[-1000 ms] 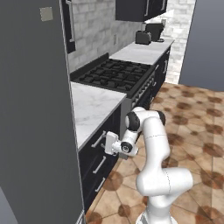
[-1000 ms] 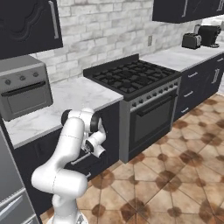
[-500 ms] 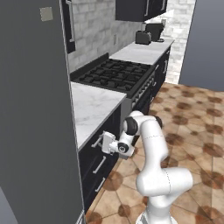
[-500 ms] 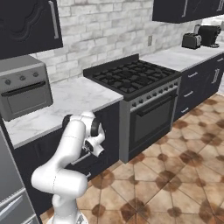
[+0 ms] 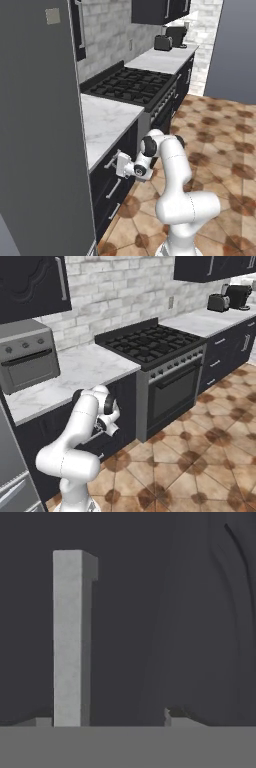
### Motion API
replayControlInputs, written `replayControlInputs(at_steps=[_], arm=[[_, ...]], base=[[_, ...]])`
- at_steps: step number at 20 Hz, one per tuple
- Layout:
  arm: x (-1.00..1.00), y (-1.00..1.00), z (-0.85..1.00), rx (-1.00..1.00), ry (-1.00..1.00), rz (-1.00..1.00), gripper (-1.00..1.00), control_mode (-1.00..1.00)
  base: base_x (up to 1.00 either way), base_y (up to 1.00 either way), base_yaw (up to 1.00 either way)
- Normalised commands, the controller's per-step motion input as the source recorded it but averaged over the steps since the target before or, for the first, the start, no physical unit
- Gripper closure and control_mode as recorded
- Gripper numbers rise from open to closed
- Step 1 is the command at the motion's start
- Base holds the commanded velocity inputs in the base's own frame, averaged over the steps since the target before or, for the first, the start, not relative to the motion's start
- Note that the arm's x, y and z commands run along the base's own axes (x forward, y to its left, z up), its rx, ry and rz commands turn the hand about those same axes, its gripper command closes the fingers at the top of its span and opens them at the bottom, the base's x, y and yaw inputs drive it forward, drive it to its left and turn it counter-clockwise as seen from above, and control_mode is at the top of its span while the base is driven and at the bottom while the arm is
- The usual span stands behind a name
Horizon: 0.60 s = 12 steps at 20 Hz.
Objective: Take the pizza cutter from the drawer on the right and place it on the dining counter for cutting.
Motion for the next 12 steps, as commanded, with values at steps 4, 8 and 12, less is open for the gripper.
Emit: replayControlInputs(at_steps=[4, 8, 12], arm=[[0.16, 0.19, 0.0, 0.0, 0.0, 0.0, 1.0, -1.0], [0.02, 0.11, 0.0, 0.0, 0.0, 0.0, 1.0, -1.0], [0.0, 0.0, 0.0, 0.0, 0.0, 0.0, 1.0, -1.0]], base=[[0.0, 0.0, 0.0], [0.0, 0.0, 0.0], [0.0, 0.0, 0.0]])
